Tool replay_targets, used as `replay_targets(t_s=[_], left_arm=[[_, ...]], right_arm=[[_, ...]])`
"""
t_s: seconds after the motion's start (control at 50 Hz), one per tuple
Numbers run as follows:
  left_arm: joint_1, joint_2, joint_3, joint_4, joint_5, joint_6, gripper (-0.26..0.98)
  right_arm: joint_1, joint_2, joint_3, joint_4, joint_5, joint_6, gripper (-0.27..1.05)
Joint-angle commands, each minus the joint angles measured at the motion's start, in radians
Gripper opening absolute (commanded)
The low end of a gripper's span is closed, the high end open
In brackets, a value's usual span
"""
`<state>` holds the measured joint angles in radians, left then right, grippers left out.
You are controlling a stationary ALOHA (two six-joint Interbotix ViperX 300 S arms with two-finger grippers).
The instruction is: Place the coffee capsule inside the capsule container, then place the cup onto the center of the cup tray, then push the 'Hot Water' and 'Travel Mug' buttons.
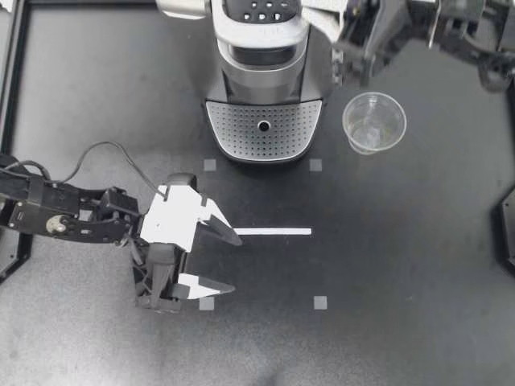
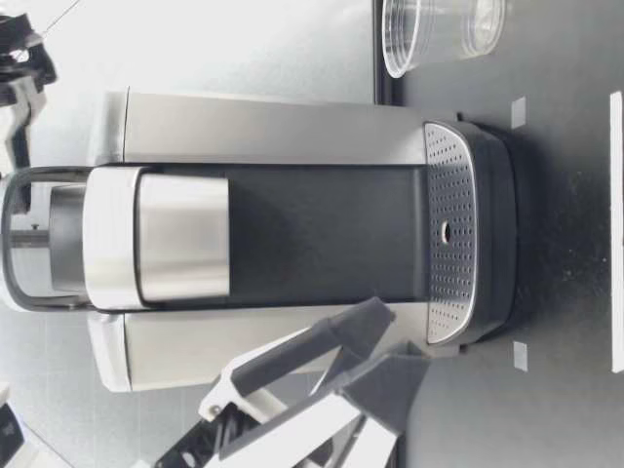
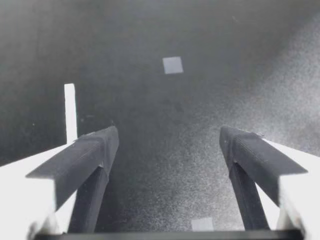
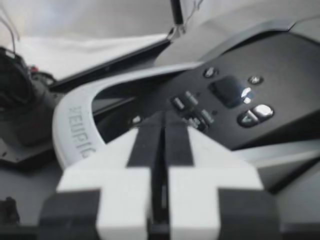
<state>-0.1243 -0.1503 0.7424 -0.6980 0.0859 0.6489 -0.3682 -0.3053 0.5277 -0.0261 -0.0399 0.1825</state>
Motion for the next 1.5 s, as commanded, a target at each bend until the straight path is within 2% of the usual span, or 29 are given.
replay_targets(t_s=[0.0,0.34,0.52,0.64,0.82,0.98,1.16,1.48], left_arm=[[-0.002,-0.026,-0.009,0.002,-0.008,0.002,0.73],[-0.002,-0.023,-0.009,0.005,-0.009,0.002,0.73],[-0.002,-0.028,0.002,0.005,-0.023,0.002,0.73],[-0.002,-0.037,0.009,0.005,-0.034,0.002,0.73],[-0.002,-0.051,0.026,0.005,-0.057,0.003,0.73],[-0.002,-0.054,0.031,0.005,-0.072,0.005,0.73],[-0.002,-0.054,0.032,0.012,-0.08,0.005,0.73],[-0.002,-0.051,0.037,0.025,-0.095,0.006,0.73]], right_arm=[[0.02,-0.015,0.005,0.005,-0.021,0.003,0.1],[0.025,-0.049,0.081,0.008,-0.064,0.06,0.1],[0.023,-0.138,0.112,0.012,-0.06,0.08,0.1],[0.0,-0.222,0.198,0.043,-0.02,0.133,0.1],[-0.064,-0.307,0.413,0.081,0.017,0.268,0.1],[-0.132,-0.362,0.54,0.081,0.017,0.37,0.1],[-0.204,-0.414,0.629,0.08,0.044,0.414,0.1],[-0.21,-0.377,0.689,0.08,0.137,0.471,0.15]])
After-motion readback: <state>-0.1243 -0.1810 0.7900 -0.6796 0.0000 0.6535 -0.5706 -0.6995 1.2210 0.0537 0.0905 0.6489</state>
